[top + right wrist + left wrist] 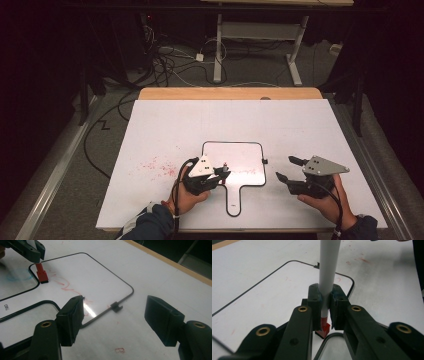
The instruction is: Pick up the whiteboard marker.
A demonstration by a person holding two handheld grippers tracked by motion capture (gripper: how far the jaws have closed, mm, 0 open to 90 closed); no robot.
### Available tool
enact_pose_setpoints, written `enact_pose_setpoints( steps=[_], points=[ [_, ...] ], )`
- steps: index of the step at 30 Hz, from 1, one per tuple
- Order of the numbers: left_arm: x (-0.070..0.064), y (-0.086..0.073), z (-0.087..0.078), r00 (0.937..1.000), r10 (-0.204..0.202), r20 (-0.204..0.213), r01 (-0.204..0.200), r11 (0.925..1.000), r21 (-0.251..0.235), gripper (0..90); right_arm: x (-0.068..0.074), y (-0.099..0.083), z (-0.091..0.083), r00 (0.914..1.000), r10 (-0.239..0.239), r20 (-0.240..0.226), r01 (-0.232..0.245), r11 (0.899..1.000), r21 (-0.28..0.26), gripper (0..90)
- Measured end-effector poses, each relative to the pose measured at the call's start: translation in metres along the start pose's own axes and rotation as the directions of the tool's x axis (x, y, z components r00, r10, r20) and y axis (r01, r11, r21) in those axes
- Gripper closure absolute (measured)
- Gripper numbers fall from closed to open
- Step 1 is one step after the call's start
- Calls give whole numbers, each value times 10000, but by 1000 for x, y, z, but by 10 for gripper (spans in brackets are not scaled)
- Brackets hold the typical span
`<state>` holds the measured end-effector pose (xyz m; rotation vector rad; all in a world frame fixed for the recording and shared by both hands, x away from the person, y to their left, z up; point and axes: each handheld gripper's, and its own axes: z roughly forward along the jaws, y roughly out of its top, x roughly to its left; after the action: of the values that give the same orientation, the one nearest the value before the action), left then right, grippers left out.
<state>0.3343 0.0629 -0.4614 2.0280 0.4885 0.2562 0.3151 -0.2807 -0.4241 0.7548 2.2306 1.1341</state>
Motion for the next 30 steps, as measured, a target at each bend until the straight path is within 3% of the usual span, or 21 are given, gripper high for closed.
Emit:
enact_pose_setpoints(
  steps=[1,5,8,9,10,13,18,25,30],
  points=[
    [0,1,3,9999,97,133,-95,9999,-133,787,0,0,0,10000,10,-11,-10,10000,4,329],
    [0,4,4,9997,225,68,-226,9997,67,786,0,-1,-1,10000,17,15,-17,10000,-20,329],
    [9,3,1,9990,446,-24,-446,9990,60,787,-1,-1,-1,10000,31,24,-31,10000,-7,329],
    [12,2,0,9991,411,-85,-410,9991,99,787,-1,-1,-2,10000,52,38,-52,10000,-16,329],
    [18,0,-5,9998,108,-187,-106,9999,107,787,-1,-1,-2,10000,53,30,-53,10000,-23,330],
    [28,-6,-16,9975,28,-700,-12,9997,233,787,0,0,-2,10000,34,21,-34,10000,-36,331],
    [42,-18,-34,9955,-334,-888,342,9994,81,787,-1,-1,-2,10000,19,21,-19,10000,-27,329],
    [37,-20,-29,9978,-281,-593,268,9994,-223,786,1,1,-1,10000,-77,-13,76,10000,-44,330],
    [24,-12,-16,9995,218,-224,-222,9996,-163,786,0,1,0,10000,-51,-39,51,10000,35,330]
  ],
)
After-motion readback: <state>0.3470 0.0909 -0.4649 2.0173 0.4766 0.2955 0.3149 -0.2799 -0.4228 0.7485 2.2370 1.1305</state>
